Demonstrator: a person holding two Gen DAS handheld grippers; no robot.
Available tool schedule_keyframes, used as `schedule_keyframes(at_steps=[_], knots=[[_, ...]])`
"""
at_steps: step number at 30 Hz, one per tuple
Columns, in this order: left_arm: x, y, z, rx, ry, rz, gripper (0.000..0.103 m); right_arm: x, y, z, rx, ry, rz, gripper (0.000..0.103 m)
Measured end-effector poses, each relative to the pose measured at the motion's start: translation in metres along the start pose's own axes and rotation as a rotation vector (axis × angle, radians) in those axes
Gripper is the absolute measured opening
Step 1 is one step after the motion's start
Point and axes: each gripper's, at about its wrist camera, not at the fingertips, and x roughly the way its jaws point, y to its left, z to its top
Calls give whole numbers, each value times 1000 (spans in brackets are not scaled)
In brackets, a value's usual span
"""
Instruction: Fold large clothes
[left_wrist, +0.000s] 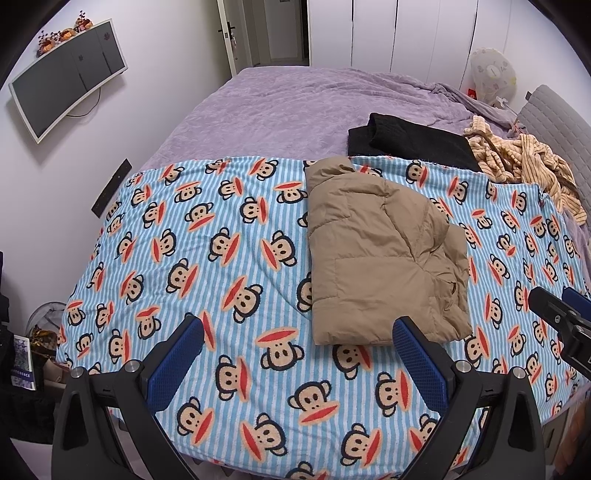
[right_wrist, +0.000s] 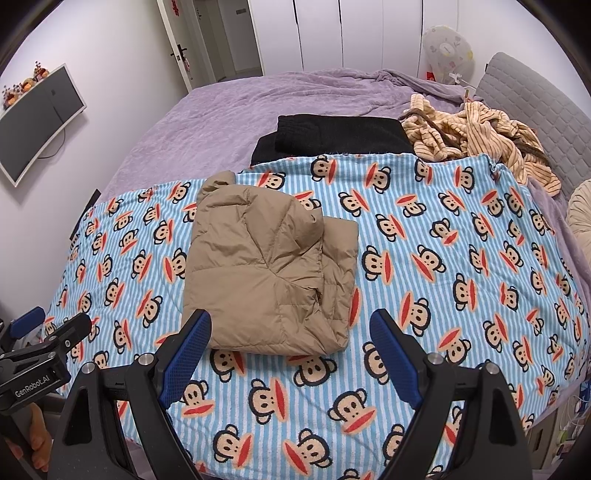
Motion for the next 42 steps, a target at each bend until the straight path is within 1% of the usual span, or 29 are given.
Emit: schedule_keyframes(at_steps=[10, 20, 27, 37, 38, 42], knots=[[2, 3, -6, 1, 2, 1, 102, 0, 1, -1, 4, 1, -2, 90], [1, 1, -2, 2, 2, 2, 102, 0, 0, 0, 2, 4, 0, 90], [2, 5, -8, 5, 0, 7, 102, 1, 0, 0, 1, 6, 1, 90], [5, 6, -6, 7, -1, 6, 102, 1, 0, -2, -1, 9, 1, 90], [7, 5, -1, 9, -2, 5, 102, 1, 0, -4, -2, 10, 1, 90], [8, 5, 1, 20, -5, 0, 102, 1, 0, -4, 1, 13, 0, 90]])
